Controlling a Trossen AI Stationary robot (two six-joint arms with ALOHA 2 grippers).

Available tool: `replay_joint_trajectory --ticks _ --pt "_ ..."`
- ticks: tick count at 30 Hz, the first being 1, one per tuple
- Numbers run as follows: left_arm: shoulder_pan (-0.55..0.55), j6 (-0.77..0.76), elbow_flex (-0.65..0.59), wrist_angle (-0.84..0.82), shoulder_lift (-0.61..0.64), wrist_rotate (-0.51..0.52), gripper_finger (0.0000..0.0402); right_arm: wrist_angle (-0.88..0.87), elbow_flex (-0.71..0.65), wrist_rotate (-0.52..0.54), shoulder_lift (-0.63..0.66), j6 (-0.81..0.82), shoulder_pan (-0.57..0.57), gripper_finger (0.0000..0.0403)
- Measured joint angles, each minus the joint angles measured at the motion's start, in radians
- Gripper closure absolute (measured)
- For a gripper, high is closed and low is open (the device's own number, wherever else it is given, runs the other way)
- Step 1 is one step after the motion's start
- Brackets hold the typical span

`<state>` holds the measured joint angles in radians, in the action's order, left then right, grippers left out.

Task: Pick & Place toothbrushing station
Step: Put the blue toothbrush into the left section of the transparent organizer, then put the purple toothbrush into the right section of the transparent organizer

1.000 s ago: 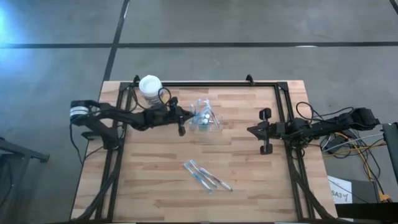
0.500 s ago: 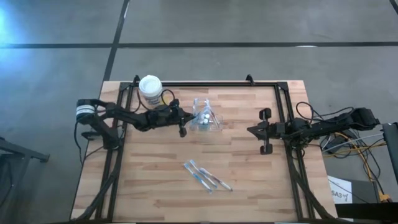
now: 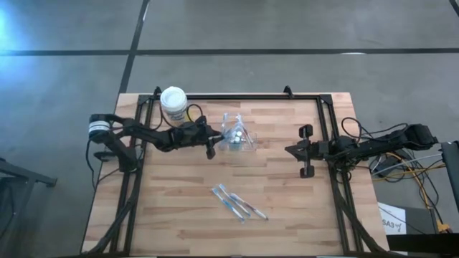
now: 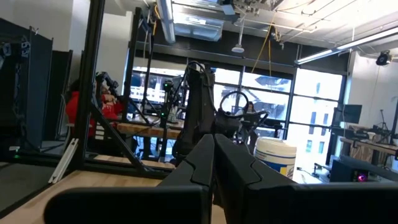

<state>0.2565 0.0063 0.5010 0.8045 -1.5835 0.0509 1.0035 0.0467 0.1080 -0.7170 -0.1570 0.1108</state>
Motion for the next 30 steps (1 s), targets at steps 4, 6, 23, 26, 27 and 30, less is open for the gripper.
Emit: replay_joint_trajectory --ticks 4,6,23,26,27,30 --pt "0.0 0.019 0.001 -0.003 0.0 0.0 0.0285 0.0 0.0 0.0 0.0 0.0 0.0 0.0394" --pt "0.0 0.021 0.001 0.001 0.001 0.0 0.0267 0.0 0.0 0.0 0.0 0.0 0.0 0.0394" --pt "0.0 0.032 -0.017 -0.162 0.19 0.002 0.0155 -0.004 0.0 -0.001 0.0 0.0 0.0 0.0394" --pt "-0.003 0.059 -0.017 -0.263 0.272 0.002 0.0155 -0.004 0.0 -0.001 0.0 0.0 0.0 0.0394" --pt "-0.006 0.066 -0.017 -0.296 0.301 0.002 0.0156 -0.004 0.0 -0.001 0.0 0.001 0.0 0.0394" --pt "-0.012 0.072 -0.03 -0.338 0.393 0.001 0.0157 -0.004 0.0 -0.001 0.0 0.005 0.0 0.0394"
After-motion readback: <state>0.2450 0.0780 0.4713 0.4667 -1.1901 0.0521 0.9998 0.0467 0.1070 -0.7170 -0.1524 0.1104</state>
